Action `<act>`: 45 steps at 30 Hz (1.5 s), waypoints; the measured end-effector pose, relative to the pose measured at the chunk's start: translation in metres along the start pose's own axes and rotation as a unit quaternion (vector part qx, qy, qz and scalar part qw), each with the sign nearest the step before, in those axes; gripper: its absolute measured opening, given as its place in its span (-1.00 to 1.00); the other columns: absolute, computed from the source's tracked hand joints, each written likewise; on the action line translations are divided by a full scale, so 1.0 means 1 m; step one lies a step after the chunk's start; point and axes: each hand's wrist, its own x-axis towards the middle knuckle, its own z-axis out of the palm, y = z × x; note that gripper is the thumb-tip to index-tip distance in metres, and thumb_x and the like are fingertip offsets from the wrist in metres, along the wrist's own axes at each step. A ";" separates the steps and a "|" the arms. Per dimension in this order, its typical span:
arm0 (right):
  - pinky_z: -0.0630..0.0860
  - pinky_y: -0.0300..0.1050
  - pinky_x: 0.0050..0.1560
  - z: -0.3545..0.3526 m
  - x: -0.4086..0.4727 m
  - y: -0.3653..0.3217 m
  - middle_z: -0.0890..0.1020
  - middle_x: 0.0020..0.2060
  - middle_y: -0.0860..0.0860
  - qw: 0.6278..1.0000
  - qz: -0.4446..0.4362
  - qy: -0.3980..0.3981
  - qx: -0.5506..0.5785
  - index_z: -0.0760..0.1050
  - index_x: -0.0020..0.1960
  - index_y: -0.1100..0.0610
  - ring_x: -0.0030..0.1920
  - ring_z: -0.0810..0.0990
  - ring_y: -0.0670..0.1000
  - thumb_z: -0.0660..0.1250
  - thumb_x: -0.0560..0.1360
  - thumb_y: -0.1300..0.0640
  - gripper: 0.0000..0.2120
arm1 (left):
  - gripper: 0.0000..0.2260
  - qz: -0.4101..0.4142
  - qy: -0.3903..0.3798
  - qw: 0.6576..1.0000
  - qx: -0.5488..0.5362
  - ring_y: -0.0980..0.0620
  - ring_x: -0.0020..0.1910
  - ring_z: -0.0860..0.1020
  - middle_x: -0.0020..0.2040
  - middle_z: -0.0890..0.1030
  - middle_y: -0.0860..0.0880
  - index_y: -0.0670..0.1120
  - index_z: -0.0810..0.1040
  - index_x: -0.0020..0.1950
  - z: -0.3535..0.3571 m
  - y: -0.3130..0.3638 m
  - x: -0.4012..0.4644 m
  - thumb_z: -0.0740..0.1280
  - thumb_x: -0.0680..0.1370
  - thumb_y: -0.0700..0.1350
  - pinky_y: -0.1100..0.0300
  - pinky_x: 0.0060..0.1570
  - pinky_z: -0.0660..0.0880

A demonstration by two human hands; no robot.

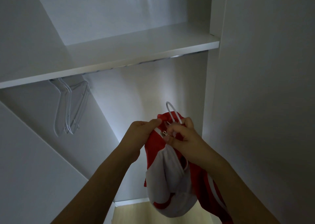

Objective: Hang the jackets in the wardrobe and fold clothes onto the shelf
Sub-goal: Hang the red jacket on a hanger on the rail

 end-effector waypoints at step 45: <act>0.35 -0.56 -0.12 -0.024 0.083 -0.021 0.27 0.01 -0.05 0.997 0.004 0.060 -0.051 0.56 -0.28 -0.03 -0.10 0.42 -0.21 0.41 0.50 0.19 -0.78 | -0.73 0.142 -0.062 0.896 0.416 0.07 -0.19 0.50 -0.21 0.52 0.04 -0.02 0.48 -0.15 -0.002 -0.002 0.008 0.18 0.64 0.09 0.22 -0.15 0.37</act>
